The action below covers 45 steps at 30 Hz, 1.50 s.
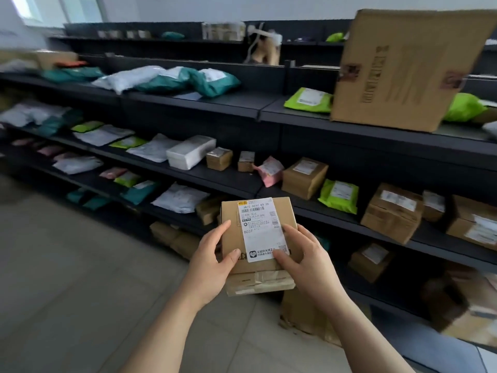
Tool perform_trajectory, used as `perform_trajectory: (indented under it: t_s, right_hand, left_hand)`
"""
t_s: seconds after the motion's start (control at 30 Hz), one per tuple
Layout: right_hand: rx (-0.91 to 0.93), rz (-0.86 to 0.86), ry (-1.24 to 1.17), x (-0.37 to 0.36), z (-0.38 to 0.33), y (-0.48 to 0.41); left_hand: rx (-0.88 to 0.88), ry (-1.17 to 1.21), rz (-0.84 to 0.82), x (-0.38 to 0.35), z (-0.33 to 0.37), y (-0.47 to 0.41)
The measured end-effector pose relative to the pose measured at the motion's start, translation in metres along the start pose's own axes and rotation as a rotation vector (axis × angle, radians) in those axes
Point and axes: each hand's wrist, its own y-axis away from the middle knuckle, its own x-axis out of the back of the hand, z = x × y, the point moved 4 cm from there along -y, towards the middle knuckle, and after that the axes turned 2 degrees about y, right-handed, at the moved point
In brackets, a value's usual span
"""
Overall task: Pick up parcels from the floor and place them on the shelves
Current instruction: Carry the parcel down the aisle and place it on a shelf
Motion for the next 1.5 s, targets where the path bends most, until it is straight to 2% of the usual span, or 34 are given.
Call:
perform_trajectory:
  t_s: [0.57, 0.87, 1.2, 1.5]
  right_hand:
    - [0.338, -0.433, -0.123, -0.142, -0.085, -0.164]
    - [0.543, -0.623, -0.17, -0.22, -0.127, -0.211]
    - [0.672, -0.729, -0.198, -0.303, -0.187, -0.228]
    - [0.683, -0.744, -0.235, -0.402, -0.288, -0.251]
  left_hand:
    - [0.22, 0.014, 0.513, 0.125, -0.051, -0.059]
    - [0.278, 0.01, 0.78, 0.169, -0.067, -0.059]
    - [0.329, 0.014, 0.935, 0.24, -0.093, -0.058]
    - [0.323, 0.009, 0.963, 0.373, -0.112, -0.077]
